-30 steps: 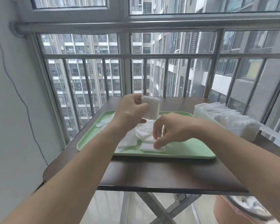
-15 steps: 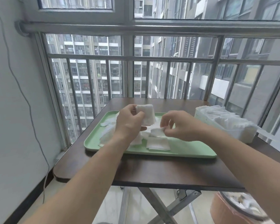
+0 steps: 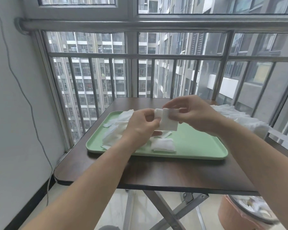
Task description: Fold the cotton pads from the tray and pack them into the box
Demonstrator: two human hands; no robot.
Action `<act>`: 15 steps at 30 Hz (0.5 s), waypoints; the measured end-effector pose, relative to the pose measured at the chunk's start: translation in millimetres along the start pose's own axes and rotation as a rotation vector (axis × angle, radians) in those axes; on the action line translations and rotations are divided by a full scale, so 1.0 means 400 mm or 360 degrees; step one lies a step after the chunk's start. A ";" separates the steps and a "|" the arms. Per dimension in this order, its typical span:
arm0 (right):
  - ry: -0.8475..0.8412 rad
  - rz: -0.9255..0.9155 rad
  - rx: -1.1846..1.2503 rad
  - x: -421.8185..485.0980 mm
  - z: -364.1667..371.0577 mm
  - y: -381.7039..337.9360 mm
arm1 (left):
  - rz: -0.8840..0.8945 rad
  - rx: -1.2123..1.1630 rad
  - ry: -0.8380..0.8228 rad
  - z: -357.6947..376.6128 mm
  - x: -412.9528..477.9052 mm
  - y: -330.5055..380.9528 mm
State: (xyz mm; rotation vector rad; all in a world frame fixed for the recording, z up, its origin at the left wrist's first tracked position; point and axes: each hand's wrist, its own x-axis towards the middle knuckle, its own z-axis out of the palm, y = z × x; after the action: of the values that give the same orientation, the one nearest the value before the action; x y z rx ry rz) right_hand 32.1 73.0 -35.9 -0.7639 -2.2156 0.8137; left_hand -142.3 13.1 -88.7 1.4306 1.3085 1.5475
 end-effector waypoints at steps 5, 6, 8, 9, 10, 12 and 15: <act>0.0086 0.0046 0.0032 0.015 0.001 -0.001 | 0.0031 -0.0071 -0.0099 0.002 -0.007 0.008; 0.0093 0.0053 0.0042 0.017 0.002 -0.001 | 0.0034 -0.0083 -0.0107 0.002 -0.008 0.011; 0.0111 0.0060 0.0035 0.021 0.007 0.001 | 0.0018 -0.0094 -0.0110 0.001 -0.010 0.014; 0.0125 0.0068 0.0025 0.023 0.011 0.002 | -0.0007 -0.0117 -0.0099 -0.001 -0.010 0.017; 0.0141 0.0079 0.0017 0.024 0.014 0.002 | -0.0045 -0.0166 -0.0087 -0.002 -0.009 0.020; 0.0205 0.0104 -0.0020 0.026 0.024 0.005 | -0.0092 -0.0278 -0.0089 -0.004 -0.009 0.025; 0.0419 0.0157 -0.0254 0.027 0.046 0.012 | 0.0022 -0.0237 0.0014 -0.009 -0.009 0.020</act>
State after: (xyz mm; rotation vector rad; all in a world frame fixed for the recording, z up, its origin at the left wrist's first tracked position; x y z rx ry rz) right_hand 13.4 77.3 -46.2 -1.0038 -2.0347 0.5503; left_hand -143.9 6.5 -81.8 1.3438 1.1643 1.6260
